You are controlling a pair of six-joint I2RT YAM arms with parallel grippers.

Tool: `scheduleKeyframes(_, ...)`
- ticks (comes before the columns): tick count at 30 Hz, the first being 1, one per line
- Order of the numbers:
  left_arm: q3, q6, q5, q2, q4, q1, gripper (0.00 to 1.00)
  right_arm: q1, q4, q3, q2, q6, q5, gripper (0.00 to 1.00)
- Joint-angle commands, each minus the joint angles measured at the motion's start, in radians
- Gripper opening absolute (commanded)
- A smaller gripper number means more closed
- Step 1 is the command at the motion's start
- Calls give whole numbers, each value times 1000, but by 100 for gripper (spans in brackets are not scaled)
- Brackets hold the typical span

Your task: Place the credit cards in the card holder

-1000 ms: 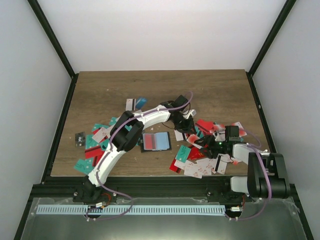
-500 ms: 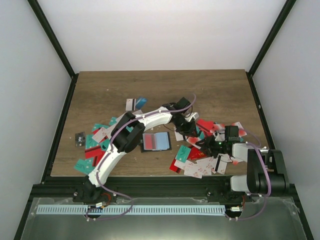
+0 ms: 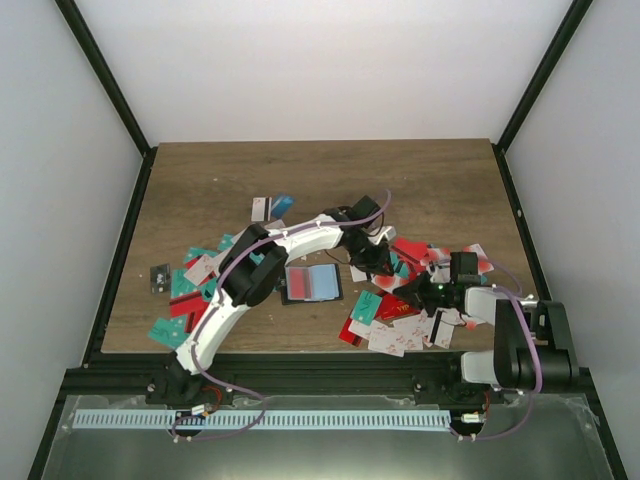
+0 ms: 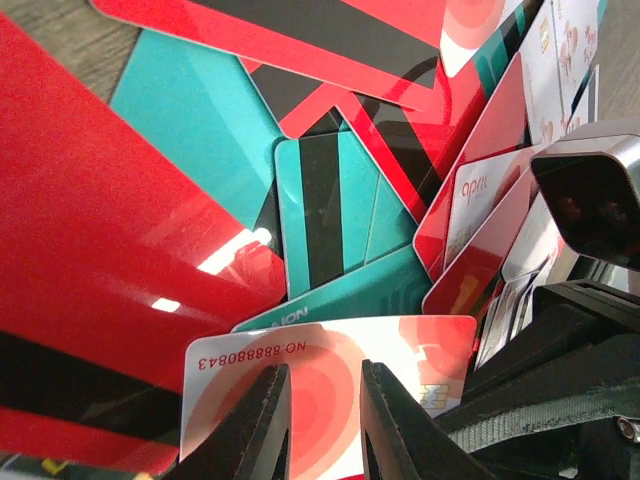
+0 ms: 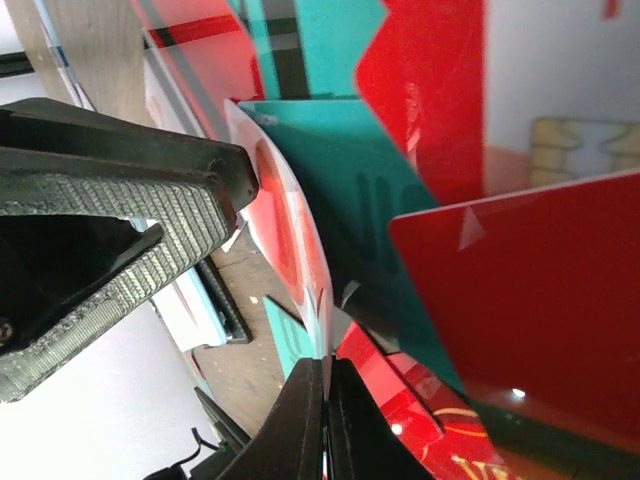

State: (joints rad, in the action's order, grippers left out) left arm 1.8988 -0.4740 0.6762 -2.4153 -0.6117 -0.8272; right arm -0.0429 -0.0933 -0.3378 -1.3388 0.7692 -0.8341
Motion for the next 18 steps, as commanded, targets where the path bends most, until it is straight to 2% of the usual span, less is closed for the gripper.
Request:
scheduleKeyframes(1, -9, -23, -35, 80, -6, 5, 22, -9, -48, -26, 36, -10, -24, 1)
scheduleKeyframes(10, -14, -60, -102, 200, -23, 40, 22, -8, -110, -101, 107, 26, -60, 1)
scheduleKeyframes(18, -23, -111, -171, 356, -26, 82, 24, -6, -104, -220, 173, 128, -77, 1)
